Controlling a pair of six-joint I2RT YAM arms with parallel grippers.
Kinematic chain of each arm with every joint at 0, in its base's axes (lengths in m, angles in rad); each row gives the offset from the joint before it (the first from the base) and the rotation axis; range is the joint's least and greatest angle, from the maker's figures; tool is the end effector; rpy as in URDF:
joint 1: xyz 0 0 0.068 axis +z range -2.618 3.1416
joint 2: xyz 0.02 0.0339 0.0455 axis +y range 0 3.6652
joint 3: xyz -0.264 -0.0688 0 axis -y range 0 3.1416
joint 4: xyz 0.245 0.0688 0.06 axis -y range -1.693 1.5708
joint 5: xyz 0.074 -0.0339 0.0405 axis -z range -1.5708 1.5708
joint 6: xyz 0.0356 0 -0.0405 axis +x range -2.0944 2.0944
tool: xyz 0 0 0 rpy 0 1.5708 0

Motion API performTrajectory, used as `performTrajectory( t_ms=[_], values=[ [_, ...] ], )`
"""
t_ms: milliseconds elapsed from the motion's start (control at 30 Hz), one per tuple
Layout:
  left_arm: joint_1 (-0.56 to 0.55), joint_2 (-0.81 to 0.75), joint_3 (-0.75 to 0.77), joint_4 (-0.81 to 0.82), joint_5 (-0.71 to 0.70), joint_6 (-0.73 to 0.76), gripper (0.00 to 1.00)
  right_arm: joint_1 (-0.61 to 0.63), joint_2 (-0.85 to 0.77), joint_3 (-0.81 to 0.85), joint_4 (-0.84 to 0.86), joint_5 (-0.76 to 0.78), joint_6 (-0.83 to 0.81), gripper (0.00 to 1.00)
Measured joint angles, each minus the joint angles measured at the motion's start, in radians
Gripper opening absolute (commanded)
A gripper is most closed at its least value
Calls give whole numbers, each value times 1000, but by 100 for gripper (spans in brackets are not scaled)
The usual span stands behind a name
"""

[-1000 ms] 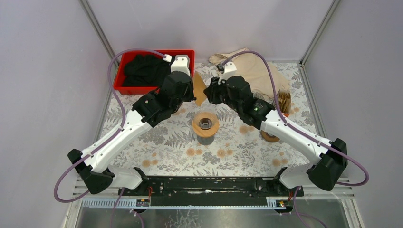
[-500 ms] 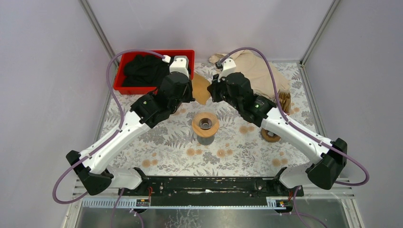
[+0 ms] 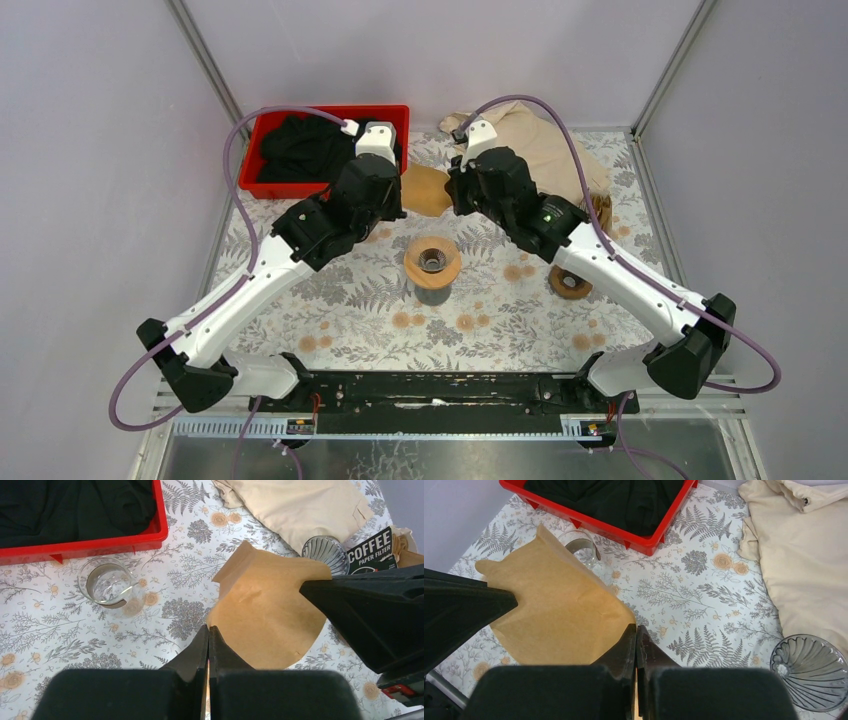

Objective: Place the coffee filter in the dripper
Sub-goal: Place the coffee filter in the coffee dripper.

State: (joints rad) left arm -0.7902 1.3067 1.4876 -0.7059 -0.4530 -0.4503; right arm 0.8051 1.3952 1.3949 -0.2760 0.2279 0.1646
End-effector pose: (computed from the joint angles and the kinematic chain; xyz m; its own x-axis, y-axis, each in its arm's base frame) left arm 0.2032 -0.1830 0.4183 -0.4796 -0.0719 -0.8745 0.1817 0.9669 -0.1791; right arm 0.2300 0.2276 0.4037 -0.2769 -0.0577 -0.9592 -0.5132 0.8528 0.0968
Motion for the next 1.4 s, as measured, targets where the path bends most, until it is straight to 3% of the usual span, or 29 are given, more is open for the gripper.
performTrajectory(
  t_ms=[567,1033,1400],
  values=[
    [40,-11,-5,-47,117,-3,0,0,7,123,-247,-11,-75,0],
    [41,-14,-10,-92,317,-40,2,0,55,248,-472,-139,-37,0],
    [41,-51,-69,-138,359,-68,1,0,78,257,-558,-168,-27,0]
  ],
)
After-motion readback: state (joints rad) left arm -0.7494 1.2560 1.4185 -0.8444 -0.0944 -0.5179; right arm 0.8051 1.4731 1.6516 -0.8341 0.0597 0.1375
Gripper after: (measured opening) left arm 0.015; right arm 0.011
